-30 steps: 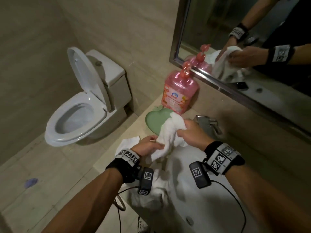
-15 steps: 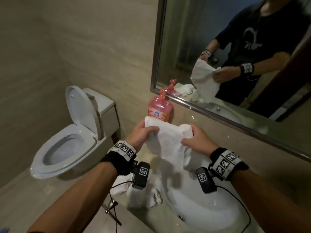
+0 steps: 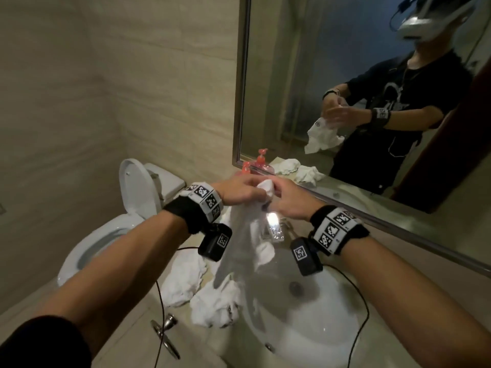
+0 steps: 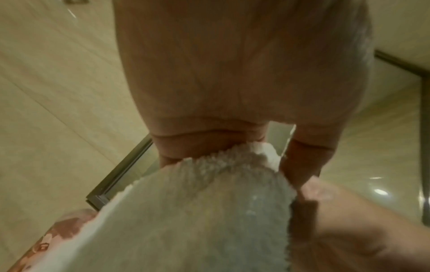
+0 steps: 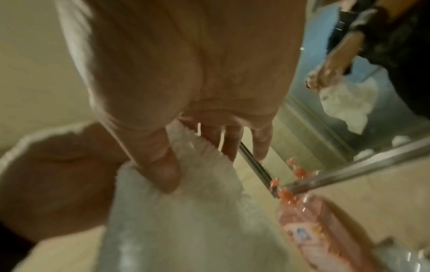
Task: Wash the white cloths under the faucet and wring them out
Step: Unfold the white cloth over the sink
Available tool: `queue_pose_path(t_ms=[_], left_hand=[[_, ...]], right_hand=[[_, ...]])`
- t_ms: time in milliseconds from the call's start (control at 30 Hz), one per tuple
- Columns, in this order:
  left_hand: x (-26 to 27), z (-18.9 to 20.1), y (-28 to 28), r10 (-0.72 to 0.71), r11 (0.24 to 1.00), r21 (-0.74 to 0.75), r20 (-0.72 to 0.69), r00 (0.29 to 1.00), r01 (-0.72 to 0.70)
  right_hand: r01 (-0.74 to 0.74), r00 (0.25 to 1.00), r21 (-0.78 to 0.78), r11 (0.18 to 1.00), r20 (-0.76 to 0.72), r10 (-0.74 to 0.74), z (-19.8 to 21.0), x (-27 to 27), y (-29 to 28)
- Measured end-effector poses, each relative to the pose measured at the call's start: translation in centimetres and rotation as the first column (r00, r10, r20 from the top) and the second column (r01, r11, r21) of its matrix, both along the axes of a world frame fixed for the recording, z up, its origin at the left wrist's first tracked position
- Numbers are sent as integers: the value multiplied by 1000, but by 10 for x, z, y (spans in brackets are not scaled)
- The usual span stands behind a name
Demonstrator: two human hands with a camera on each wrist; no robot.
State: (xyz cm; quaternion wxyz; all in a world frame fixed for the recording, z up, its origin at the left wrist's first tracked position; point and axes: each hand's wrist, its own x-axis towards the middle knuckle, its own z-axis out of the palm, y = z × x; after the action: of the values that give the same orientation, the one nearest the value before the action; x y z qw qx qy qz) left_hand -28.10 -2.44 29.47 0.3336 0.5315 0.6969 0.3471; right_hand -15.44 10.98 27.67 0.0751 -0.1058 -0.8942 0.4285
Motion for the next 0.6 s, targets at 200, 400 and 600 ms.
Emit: queue_pose_path(t_ms=[200, 400, 600], left_hand=[[0, 6, -19, 140, 988, -23, -253, 957, -151], [6, -31, -44, 292, 951, 7, -336, 895, -308], [30, -39, -37, 537, 836, 129, 12, 843, -534]], right_hand=[[134, 991, 164, 977, -1, -135, 16, 19, 19], [205, 972, 53, 977, -127, -197, 9, 31, 22], [414, 902, -1, 910, -133, -411, -14, 35, 13]])
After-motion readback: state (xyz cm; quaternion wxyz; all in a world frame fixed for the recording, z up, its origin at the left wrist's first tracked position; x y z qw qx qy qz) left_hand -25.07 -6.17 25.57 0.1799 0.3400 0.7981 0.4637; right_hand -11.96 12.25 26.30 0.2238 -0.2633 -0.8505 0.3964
